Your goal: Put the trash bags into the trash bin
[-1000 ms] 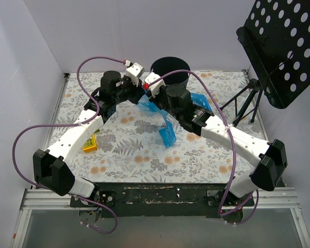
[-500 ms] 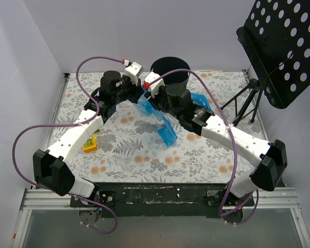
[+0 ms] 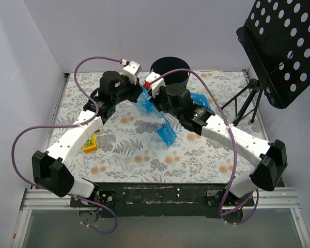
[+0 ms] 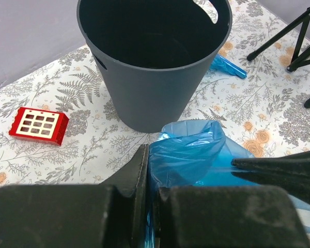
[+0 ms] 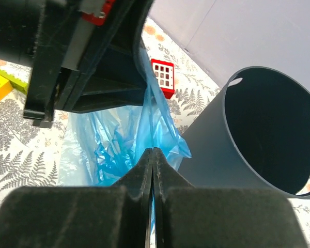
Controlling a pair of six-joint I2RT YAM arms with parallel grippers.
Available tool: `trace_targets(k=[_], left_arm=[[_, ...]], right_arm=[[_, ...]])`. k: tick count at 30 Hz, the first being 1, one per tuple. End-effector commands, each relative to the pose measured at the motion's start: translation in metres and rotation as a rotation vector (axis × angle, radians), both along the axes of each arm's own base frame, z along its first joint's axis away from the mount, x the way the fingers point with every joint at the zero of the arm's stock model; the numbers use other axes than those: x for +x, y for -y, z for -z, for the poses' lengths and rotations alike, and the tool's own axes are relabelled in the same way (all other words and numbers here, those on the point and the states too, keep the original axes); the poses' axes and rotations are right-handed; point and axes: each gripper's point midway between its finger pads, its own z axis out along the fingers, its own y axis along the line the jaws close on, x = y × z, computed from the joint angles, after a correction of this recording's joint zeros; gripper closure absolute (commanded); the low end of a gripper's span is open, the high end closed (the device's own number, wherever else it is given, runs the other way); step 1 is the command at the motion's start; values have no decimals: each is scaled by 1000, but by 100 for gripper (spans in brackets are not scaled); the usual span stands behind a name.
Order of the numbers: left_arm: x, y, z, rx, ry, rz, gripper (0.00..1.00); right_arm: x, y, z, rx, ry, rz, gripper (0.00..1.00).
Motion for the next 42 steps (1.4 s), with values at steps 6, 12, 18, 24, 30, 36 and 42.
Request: trace_targets(k=[6, 12, 18, 24, 30, 36, 42], left_arm=[[-6, -17, -2, 3, 37, -75, 92], [-3, -16, 7, 9, 21, -74, 100], [1, -20, 6, 14, 31, -98, 100], [-6, -7, -7, -11, 40, -18, 100], [-5, -5, -14, -16, 43, -6, 100], [-5, -4, -21, -24, 50, -1, 100], [-5, -3, -20, -21, 50, 5, 100]], right_arm=[[32, 51, -86, 84, 191, 108, 99], [36, 85, -82, 61, 186, 163, 99], [37, 107, -61, -3, 166, 201, 99], [0, 54, -61, 42, 150, -175, 56], [-3, 20, -49, 44, 118, -259, 46], [4, 1, -30, 31, 68, -252, 46], [28, 1, -20, -3, 56, -153, 93]])
